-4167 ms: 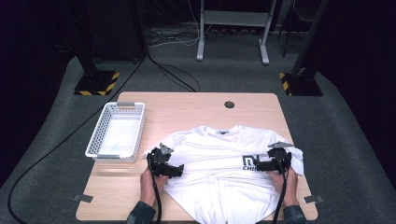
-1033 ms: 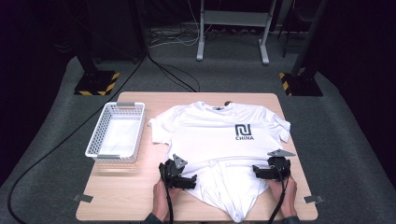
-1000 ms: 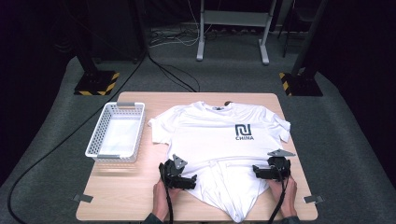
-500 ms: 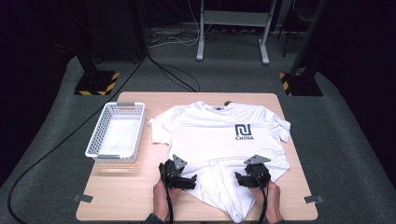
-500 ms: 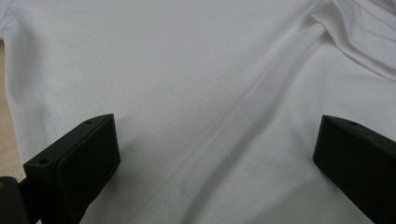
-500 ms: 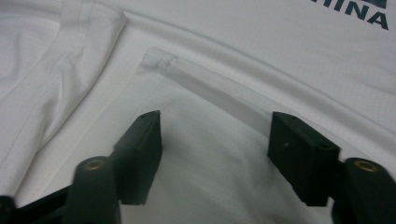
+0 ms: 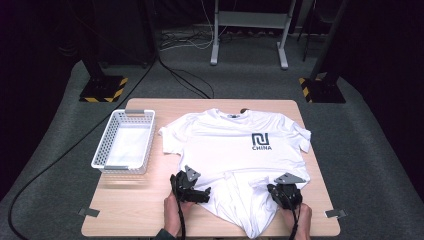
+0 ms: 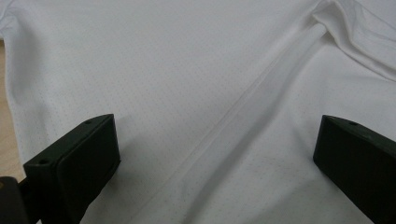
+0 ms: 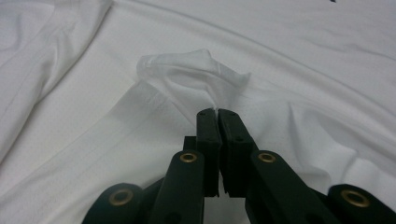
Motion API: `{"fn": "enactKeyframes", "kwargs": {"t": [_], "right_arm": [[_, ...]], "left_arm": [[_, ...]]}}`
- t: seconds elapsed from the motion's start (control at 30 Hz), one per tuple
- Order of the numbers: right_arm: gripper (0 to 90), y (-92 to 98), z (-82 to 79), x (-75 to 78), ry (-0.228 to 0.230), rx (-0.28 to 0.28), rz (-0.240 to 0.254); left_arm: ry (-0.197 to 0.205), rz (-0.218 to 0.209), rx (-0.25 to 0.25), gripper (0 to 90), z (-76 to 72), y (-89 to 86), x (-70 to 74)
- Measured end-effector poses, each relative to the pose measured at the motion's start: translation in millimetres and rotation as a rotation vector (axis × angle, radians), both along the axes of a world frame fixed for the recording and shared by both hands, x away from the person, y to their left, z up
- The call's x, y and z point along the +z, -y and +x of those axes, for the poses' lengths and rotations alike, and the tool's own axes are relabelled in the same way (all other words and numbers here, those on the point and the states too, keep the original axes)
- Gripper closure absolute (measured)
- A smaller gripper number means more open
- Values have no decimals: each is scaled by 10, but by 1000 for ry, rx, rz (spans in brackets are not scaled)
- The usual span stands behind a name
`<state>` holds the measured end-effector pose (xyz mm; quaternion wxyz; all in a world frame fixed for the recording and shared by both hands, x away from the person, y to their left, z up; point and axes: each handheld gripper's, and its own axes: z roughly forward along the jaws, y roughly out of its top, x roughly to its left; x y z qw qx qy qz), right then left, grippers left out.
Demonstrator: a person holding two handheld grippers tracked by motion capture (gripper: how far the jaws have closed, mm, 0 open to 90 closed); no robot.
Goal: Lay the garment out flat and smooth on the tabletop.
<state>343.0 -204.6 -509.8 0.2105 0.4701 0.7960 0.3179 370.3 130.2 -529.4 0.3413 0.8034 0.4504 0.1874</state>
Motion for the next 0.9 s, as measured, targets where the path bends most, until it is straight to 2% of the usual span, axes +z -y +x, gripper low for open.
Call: {"fn": "enactKeyframes", "kwargs": {"t": [0.1,0.2,0.27,0.33,0.37,0.43,0.47,0.5,0.57,0.63,0.67,0.77,0.9], "right_arm": [[879,84,-122,16,5,-35,-29],[861,166,-251,40,8,-70,-33],[698,196,-292,86,16,-96,5],[466,189,-274,129,24,-102,63],[381,157,-234,145,21,-114,84],[315,28,-115,138,2,-92,82],[343,-25,-71,117,-15,-82,68],[418,-95,-8,71,-37,-64,32],[592,-130,29,9,-46,-65,-14],[747,-67,7,-11,-49,-64,22],[796,-26,-33,-1,-40,-81,4],[842,123,-171,31,-33,-113,-5],[836,425,-500,73,-44,-184,-24]], "left_arm": [[0,0,0,1,0,0,0],[0,0,0,1,0,0,0],[0,1,0,1,0,0,0],[0,1,0,1,0,0,0],[0,1,0,1,0,0,0],[0,0,0,1,0,0,0],[0,0,0,1,0,0,0],[0,0,0,1,0,0,0],[0,0,0,1,0,0,0],[0,0,0,1,0,0,0],[0,0,0,1,0,0,0],[0,0,1,1,0,0,0],[0,1,0,1,0,0,0]]}}
